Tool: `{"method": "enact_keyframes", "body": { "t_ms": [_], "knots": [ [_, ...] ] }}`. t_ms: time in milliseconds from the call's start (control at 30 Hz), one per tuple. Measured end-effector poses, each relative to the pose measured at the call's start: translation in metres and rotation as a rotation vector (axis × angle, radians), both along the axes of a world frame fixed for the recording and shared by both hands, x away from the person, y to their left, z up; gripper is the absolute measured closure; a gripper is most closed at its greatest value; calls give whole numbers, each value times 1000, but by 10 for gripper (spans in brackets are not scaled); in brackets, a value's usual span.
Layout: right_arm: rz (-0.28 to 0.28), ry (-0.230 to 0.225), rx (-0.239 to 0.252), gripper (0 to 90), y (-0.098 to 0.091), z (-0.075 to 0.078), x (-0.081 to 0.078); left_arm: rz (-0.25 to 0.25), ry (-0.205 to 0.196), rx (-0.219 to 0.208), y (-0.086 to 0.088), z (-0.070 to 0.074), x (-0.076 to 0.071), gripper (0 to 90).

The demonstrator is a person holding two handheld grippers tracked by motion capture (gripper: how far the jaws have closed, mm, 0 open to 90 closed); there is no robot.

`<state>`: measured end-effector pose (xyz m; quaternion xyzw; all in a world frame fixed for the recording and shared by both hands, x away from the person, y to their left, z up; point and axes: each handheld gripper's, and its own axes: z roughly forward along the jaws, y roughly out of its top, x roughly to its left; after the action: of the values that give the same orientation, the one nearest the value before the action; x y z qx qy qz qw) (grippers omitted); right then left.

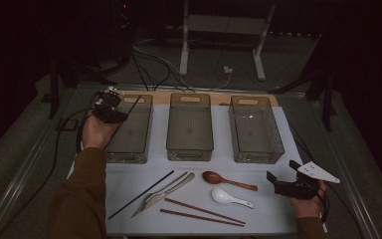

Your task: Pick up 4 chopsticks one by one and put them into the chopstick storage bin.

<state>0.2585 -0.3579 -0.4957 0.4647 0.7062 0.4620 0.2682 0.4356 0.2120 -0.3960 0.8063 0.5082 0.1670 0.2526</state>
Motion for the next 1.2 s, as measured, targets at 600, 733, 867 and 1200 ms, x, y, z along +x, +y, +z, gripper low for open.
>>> {"method": "enact_keyframes", "body": {
  "t_ms": [600, 733, 867, 1200],
  "knots": [
    [-1, -5, 1, 0, -1, 0, 0, 10, 12, -8, 1, -6, 9, 875],
    [-2, -4, 2, 0, -1, 0, 0, 12, 13, -16, 1, -7, 10, 874],
    [-1, -5, 2, 0, -1, 0, 0, 28, -10, -38, -1, -9, 10, 553],
    [-4, -6, 7, 0, -2, 1, -1, 73, -45, -35, 1, -6, 4, 47]
  ]
}}
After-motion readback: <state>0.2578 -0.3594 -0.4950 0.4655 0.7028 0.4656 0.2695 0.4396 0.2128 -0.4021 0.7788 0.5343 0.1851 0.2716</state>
